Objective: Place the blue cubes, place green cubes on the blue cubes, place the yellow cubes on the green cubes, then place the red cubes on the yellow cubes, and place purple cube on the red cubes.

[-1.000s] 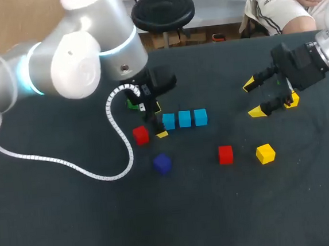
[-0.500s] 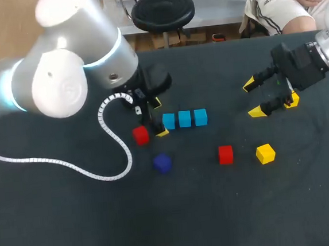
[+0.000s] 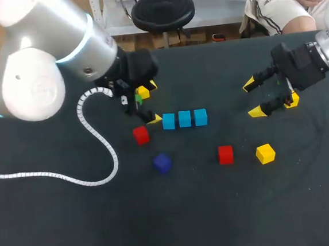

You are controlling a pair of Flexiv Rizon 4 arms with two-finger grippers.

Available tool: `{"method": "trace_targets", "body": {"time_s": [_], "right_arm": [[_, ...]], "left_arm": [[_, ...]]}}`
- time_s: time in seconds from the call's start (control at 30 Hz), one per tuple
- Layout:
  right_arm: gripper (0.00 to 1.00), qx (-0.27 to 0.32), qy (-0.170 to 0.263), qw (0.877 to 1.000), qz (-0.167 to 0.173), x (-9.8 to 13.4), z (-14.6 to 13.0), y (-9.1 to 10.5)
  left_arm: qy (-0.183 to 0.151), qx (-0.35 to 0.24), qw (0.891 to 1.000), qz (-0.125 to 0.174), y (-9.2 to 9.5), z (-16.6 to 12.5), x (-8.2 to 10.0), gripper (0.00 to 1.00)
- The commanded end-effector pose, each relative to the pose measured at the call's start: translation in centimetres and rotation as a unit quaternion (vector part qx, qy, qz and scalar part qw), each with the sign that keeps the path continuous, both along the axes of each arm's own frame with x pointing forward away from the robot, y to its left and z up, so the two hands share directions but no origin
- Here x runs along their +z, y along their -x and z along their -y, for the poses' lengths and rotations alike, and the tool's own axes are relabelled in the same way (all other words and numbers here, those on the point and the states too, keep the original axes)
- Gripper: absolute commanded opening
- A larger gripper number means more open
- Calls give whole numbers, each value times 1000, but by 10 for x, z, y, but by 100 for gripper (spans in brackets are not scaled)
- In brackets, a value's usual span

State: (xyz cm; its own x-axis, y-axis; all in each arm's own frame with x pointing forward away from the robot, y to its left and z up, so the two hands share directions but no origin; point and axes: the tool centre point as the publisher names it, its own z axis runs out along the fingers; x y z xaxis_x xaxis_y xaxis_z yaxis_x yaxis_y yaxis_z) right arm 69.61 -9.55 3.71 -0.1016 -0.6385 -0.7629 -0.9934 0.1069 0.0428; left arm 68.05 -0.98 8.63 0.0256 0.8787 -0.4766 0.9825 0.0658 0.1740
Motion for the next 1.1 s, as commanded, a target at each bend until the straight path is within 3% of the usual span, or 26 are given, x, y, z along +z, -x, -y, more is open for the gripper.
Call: {"method": "trace_targets", "body": {"time_s": [0.03,0.3,0.4,0.53,0.73,0.83,1.0,1.1], "right_arm": [[100,0,-1,1000,1,0,0,0],[100,0,-1,1000,1,0,0,0],[100,0,-1,1000,1,0,0,0],[100,0,-1,1000,1,0,0,0],[100,0,-1,1000,1,0,0,0],[100,0,-1,1000,1,0,0,0],[100,0,-1,1000,1,0,0,0],[100,0,-1,1000,1,0,0,0]], "left_arm": [[39,6,999,18,13,-16,1,100],[78,4,996,39,15,-22,4,100],[78,2,996,38,16,-21,6,100],[49,-6,998,29,18,-14,9,100],[47,-12,998,36,22,-8,12,100],[52,-18,998,42,23,-8,13,100],[89,-23,994,57,25,-14,13,100],[87,-21,994,55,24,-15,13,100]]}}
